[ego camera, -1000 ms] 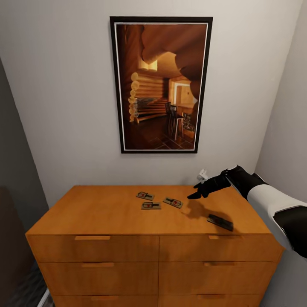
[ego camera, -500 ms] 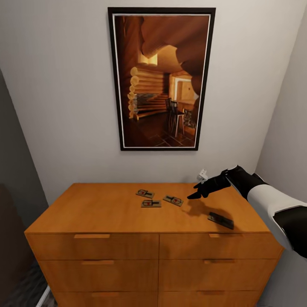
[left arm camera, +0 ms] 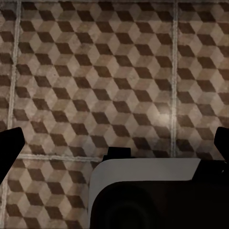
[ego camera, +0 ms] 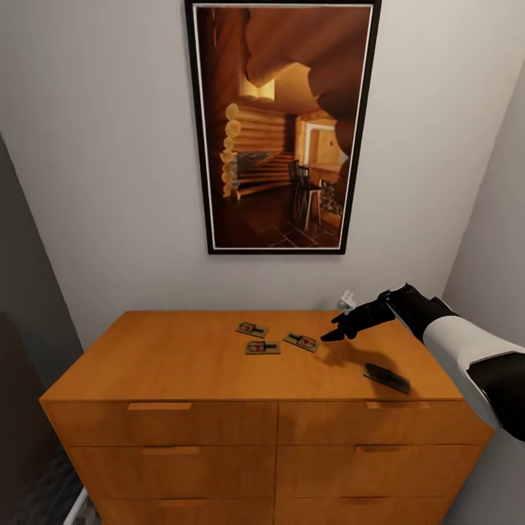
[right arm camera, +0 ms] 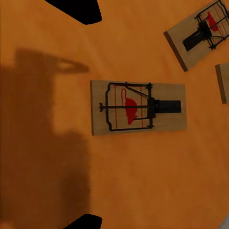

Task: Take the four mousetraps from the cabinet in the bathroom and place them on the bathroom floor. Make sure all four end up on the same floor surface, and ensure that at least two of them are either under or directly next to the same bathroom sink.

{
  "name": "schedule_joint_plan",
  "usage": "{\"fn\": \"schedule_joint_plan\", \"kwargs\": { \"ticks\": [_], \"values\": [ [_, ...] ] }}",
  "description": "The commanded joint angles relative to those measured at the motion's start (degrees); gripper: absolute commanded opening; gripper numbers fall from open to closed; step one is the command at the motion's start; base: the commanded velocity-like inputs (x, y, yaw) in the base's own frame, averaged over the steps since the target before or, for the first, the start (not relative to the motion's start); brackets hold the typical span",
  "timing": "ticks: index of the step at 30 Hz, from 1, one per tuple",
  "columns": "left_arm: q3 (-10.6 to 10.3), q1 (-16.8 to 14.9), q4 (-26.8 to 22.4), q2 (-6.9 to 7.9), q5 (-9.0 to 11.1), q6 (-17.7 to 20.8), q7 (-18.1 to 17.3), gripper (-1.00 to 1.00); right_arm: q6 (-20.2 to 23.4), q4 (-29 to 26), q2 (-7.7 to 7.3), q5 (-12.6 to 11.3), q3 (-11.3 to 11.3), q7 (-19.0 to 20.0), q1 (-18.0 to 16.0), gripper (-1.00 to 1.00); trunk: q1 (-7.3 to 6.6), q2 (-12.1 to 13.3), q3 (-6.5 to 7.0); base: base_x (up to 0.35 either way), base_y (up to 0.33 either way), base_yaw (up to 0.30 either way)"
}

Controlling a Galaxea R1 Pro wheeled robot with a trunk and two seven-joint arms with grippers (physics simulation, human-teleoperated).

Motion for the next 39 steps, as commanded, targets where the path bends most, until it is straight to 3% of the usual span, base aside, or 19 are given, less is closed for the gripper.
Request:
{"fn": "schedule_joint_plan", "kwargs": {
  "ticks": [1,39],
  "values": [
    [0.1,0.0,-0.1,-0.01,0.0,-0.1,0.0,1.00,0.6,-0.1,0.01,0.5,-0.4,0.3,0.0,1.00,0.00,0.0,-0.14,0.012,0.012,0.000],
    [0.1,0.0,-0.1,-0.01,0.0,-0.1,0.1,1.00,0.6,0.0,-0.08,0.5,-0.4,0.1,0.0,1.00,0.00,0.0,-3.55,0.027,0.018,0.000]
  ]
}}
